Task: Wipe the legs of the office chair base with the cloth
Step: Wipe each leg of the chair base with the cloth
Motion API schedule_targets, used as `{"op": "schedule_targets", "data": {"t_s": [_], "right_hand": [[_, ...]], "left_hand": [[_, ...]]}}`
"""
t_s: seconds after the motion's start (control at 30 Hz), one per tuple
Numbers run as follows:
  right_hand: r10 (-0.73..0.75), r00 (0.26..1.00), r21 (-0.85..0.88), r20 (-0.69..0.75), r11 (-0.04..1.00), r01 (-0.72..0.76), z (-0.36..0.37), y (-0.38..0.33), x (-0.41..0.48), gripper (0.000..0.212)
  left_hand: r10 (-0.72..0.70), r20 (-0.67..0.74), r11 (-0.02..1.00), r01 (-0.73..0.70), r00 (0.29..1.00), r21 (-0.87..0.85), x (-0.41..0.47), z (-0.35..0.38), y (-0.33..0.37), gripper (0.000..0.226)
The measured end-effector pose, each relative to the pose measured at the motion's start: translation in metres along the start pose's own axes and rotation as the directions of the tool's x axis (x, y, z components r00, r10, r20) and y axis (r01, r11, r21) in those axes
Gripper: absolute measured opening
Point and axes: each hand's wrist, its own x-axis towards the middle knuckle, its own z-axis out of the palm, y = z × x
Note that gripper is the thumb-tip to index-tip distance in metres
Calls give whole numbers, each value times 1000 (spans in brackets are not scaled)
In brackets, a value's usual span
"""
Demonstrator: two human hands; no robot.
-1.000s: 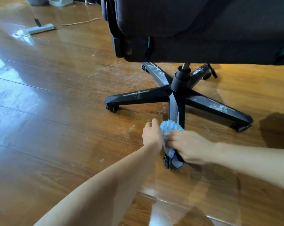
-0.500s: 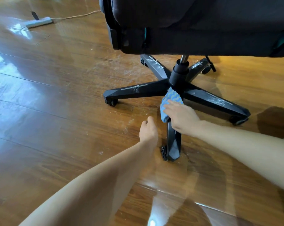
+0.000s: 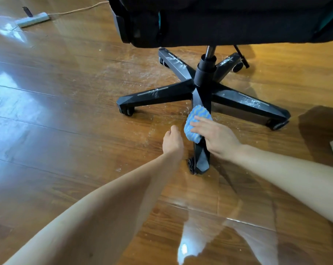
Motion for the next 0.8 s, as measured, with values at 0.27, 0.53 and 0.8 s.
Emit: {"op": "schedule_targets", "data": {"t_s": [0.27, 0.53, 0.8], "right_hand": [[-392, 916, 65, 80, 919, 388, 5, -28, -99, 52], [-360, 931, 49, 69, 933, 357, 5, -7, -75, 60], [490, 868, 512, -82, 768, -386, 35, -56, -102, 71]], "left_hand": [[52, 19, 999, -52, 998, 10, -1, 7, 4, 44], [33, 9, 999, -33, 999, 3, -7, 9, 2, 41], [52, 65, 998, -54, 997, 27, -20, 18, 11, 40]]}}
